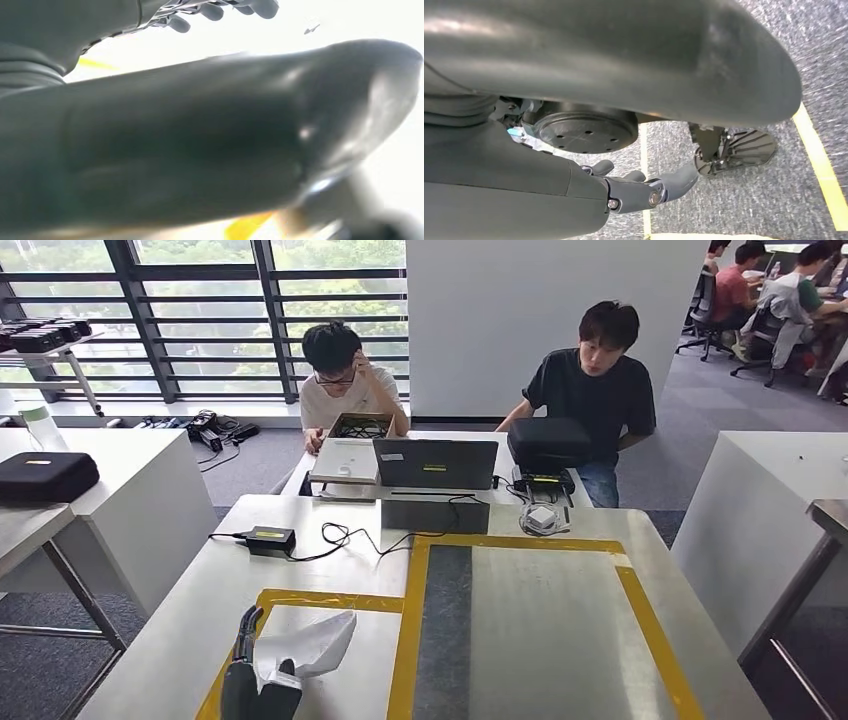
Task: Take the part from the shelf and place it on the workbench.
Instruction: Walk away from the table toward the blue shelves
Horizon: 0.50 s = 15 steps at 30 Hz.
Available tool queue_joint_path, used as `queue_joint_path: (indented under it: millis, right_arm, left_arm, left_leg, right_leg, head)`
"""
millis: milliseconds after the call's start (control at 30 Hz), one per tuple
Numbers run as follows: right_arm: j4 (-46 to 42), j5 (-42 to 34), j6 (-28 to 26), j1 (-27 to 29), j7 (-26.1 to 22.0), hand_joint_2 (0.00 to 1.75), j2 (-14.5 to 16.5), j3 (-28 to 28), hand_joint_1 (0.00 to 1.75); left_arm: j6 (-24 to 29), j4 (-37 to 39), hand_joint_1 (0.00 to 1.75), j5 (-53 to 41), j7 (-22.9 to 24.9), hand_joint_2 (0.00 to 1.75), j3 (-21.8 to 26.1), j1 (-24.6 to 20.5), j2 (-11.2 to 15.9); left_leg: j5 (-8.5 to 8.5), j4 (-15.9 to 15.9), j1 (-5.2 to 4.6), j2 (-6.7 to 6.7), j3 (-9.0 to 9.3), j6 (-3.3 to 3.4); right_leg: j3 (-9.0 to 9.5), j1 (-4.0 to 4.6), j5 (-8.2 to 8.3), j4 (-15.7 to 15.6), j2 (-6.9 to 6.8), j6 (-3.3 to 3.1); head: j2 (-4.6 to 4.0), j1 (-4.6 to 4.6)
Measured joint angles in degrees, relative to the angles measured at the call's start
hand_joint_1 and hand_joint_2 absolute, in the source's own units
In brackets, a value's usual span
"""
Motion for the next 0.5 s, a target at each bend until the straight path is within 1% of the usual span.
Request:
queue_joint_path:
  millis: [67, 133, 233, 300, 367, 500]
  right_arm:
    - [0.00, 0.15, 0.16, 0.04, 0.00, 0.00, -0.01, -0.02, 0.00]
    - [0.00, 0.26, 0.27, 0.02, 0.00, 0.00, -0.01, -0.02, 0.00]
    - [0.00, 0.28, 0.32, -0.02, 0.00, 0.00, 0.01, -0.02, 0.00]
    - [0.00, 0.28, 0.29, -0.05, 0.00, 0.00, 0.02, -0.03, 0.00]
    - [0.00, 0.28, 0.25, -0.07, 0.00, 0.00, 0.02, -0.04, 0.00]
    - [0.00, 0.28, -0.04, -0.08, 0.00, 0.00, 0.04, -0.04, 0.00]
  left_arm:
    - [2.36, -11.53, 0.00, -2.69, -4.11, 0.00, 3.06, 2.24, 0.05]
    - [2.93, -21.36, 0.00, -5.12, -7.45, 0.00, 6.01, 4.38, -0.81]
    - [3.15, -31.50, 0.00, -7.84, -8.80, 0.00, 8.80, 6.89, -2.76]
    - [3.17, -36.21, 0.00, -8.92, -8.94, 0.00, 9.79, 8.22, -4.00]
    - [3.17, -39.27, 0.00, -9.14, -8.94, 0.00, 10.40, 9.04, -4.87]
    - [3.17, -42.64, 0.00, -8.88, -8.94, 0.00, 11.26, 9.74, -5.92]
  left_leg:
    - [-0.02, 0.01, 0.00, -0.01, -0.10, 0.01]
    - [-0.05, 0.01, -0.01, -0.01, -0.14, 0.03]
    - [-0.08, 0.05, -0.01, -0.03, -0.20, 0.07]
    - [-0.08, 0.08, -0.01, -0.04, -0.24, 0.08]
    - [-0.07, 0.12, -0.01, -0.05, -0.25, 0.09]
    - [0.00, 0.15, -0.01, -0.05, -0.25, 0.18]
  right_leg:
    - [-0.09, 0.04, -0.01, 0.00, -0.01, 0.00]
    - [-0.12, 0.07, -0.03, -0.01, -0.01, 0.01]
    - [-0.13, 0.07, -0.05, -0.02, -0.01, 0.03]
    - [-0.14, 0.07, -0.05, -0.02, -0.03, 0.04]
    - [-0.13, 0.07, -0.04, -0.02, -0.04, 0.05]
    - [-0.11, 0.07, 0.01, -0.02, -0.07, 0.10]
  head:
    - [0.00, -0.02]
    - [0.00, -0.02]
    - [0.00, -0.02]
    - [0.00, -0.02]
    - [0.00, -0.02]
    - [0.00, -0.02]
